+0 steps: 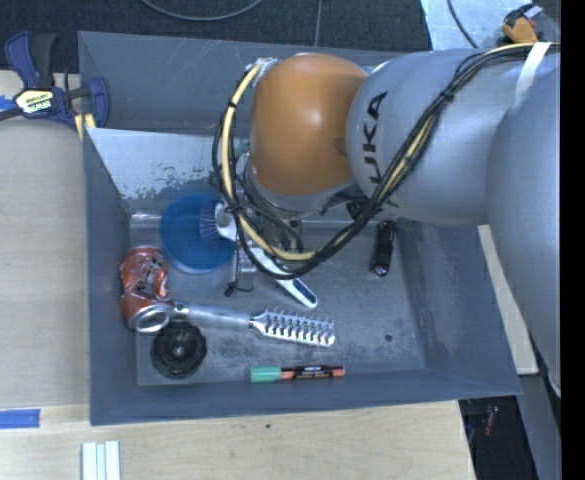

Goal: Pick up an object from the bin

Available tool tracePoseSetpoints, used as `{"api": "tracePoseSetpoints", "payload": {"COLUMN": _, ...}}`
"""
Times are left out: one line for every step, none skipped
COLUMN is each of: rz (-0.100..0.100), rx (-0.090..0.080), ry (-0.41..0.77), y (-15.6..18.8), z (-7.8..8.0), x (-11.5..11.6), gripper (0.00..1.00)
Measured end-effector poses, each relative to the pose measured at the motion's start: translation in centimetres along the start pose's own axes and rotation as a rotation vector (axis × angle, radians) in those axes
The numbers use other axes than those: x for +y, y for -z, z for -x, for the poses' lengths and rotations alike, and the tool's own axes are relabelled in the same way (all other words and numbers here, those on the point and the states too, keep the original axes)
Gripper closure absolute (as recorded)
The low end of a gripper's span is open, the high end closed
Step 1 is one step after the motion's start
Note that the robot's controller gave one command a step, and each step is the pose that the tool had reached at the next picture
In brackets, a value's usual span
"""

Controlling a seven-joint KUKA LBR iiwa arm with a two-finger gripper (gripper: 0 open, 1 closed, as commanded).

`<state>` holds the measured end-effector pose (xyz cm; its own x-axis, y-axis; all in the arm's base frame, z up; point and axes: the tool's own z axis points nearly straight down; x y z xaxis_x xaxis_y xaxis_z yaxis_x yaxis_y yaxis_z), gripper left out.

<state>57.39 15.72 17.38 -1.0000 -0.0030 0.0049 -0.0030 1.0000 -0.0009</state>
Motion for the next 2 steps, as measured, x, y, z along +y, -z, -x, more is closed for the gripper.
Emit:
{"api": "tracePoseSetpoints", "payload": {"rz": 0.002, "rx": -0.008, "ry": -0.004, "y": 0.5, "z": 0.2, "x": -0.1, "gripper": 0.00}}
{"api": "tracePoseSetpoints", "payload": {"rz": 0.005, "rx": -0.018, "ry": 0.012, "y": -10.1, "z": -4.1, "x": -3.2, "gripper": 0.00}}
